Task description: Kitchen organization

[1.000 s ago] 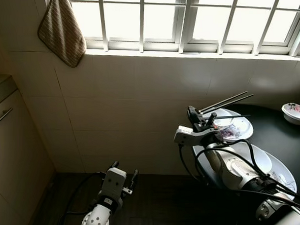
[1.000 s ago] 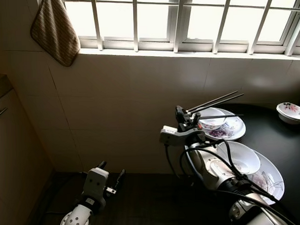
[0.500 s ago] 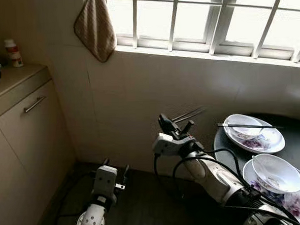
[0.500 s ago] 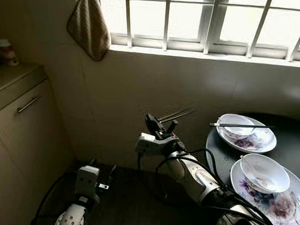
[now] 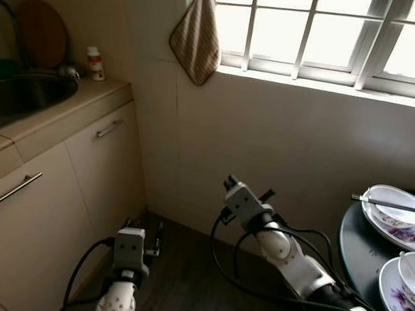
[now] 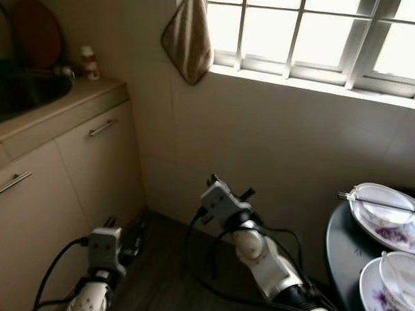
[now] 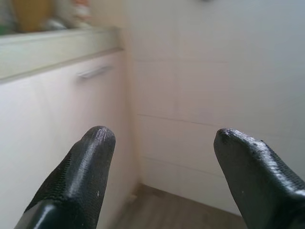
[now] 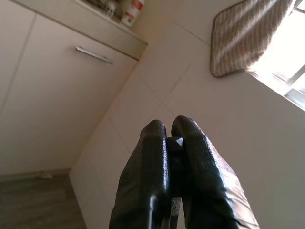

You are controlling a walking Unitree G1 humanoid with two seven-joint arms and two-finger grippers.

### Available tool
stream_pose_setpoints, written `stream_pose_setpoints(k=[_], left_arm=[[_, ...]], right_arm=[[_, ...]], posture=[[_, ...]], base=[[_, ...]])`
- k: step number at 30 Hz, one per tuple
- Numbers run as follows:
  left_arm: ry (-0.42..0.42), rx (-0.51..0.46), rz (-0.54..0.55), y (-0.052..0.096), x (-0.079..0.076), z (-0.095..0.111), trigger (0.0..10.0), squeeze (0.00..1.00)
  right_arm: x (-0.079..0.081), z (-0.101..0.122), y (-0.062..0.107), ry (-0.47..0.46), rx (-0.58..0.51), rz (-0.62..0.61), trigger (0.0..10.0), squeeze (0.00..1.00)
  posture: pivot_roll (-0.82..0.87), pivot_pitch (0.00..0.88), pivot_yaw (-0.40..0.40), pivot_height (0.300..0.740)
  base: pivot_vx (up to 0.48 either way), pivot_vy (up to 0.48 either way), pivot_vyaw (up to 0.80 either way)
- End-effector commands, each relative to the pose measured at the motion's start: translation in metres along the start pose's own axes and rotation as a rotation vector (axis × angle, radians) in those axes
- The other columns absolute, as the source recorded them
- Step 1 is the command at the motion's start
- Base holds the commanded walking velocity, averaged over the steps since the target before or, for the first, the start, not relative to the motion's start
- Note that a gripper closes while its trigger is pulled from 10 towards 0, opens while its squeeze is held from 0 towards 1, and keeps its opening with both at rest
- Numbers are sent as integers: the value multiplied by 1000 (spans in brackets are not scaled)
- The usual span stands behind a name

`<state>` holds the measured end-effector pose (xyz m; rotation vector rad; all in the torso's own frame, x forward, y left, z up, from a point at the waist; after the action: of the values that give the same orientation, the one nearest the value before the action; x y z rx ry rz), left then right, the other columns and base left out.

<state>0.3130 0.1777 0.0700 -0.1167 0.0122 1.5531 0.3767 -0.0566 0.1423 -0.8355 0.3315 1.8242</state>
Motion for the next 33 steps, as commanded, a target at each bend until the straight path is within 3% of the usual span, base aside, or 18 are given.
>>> stream_pose_setpoints(k=[1,12,15,16,17,19,20,24,33], left_arm=[[9,-7,-17,-1,-9,2,10000,0],[-29,-35,9,-1,-3,12,10000,0],[-47,-55,8,-2,-3,17,10000,0],[-59,-72,8,-2,-3,22,10000,0],[-69,-98,5,-4,-3,29,10000,0],[-74,-115,3,-4,-3,33,10000,0],[-84,-173,-8,-9,-4,51,10000,0],[-108,-289,-36,-17,-10,86,10000,0],[-96,-426,-67,-22,-22,132,10000,0]], right_arm=[[-15,-14,3,-25,47,-36,0,0],[-22,-25,6,-190,95,-80,0,0],[-27,-23,4,-197,86,-97,0,0],[-30,-21,3,-207,76,-108,353,0],[-35,-17,1,-213,62,-124,5569,0],[-39,-15,0,-217,53,-135,5569,0],[-56,0,-6,-276,-9,-185,10000,0],[-89,30,-16,-390,-129,-274,10000,0],[-124,82,-29,-432,-310,-328,10000,0]], posture=[[3,0,-90,736],[7,0,-82,736],[10,0,-82,736],[10,0,-82,736],[10,0,-82,736],[10,0,-82,736],[19,0,-80,736],[21,0,-78,736],[28,0,-73,736]], base=[[0,0,800],[0,0,800],[0,0,800],[0,0,800],[0,0,800],[0,0,800],[0,0,800],[0,0,400],[459,0,0]])
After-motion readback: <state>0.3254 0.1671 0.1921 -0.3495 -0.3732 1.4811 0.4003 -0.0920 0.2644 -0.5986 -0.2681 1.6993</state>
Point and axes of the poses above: a point about 5 cm out from each wrist's last joint towards the gripper, its own y axis pointing back from the gripper into the wrist, its own z axis along the axis of the wrist's last joint, x = y × z, the point moved 5 cm from there along -y, pointing out of the wrist towards the gripper, and after that the axes turned 12 degrees about y, right-handed, at the moved point
